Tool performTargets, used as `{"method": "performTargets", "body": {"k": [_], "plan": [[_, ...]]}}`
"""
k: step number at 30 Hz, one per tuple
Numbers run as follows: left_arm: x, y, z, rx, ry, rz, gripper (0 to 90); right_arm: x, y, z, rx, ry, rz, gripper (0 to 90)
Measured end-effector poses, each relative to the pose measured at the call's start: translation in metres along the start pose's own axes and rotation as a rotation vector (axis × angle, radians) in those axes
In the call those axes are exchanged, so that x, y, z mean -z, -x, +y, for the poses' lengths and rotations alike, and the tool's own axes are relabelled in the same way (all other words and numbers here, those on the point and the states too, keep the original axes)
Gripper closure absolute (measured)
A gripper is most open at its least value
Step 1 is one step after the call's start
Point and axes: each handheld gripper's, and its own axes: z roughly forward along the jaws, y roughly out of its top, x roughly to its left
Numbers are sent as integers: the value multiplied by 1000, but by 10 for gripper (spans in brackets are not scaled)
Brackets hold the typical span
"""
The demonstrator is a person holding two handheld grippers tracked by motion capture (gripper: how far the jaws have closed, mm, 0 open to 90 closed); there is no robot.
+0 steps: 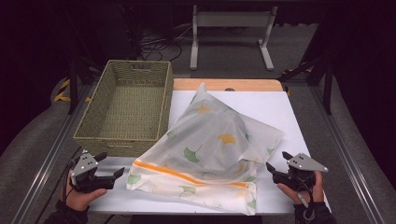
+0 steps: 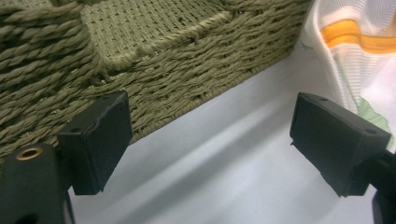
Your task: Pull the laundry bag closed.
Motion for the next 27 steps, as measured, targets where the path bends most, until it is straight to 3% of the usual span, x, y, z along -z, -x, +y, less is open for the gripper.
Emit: {"method": "performTargets", "body": {"k": [4, 10, 12, 14, 19, 22, 24, 27], "plan": [[-3, -2, -3, 11, 0, -4, 104, 1, 3, -6, -7, 6, 3, 241], [-10, -3, -9, 9, -46, -9, 74, -3, 4, -13, -20, 4, 9, 189], [-10, -2, -9, 24, -41, -10, 74, -5, 4, -14, -22, 7, 11, 186], [-11, -1, -10, 5, -49, -18, 73, -5, 2, -14, -17, 6, 7, 182], [-10, 0, -11, 7, -52, -12, 73, -5, 0, -13, -11, 13, -3, 182], [-9, 0, -10, 10, -40, -5, 74, -6, 0, -13, -10, 11, -2, 182], [-8, 0, -10, 23, -24, -23, 76, -6, 0, -14, -12, 9, -5, 182], [-8, 1, -9, 5, -39, -22, 76, -7, 1, -15, -15, 5, -4, 186]]}}
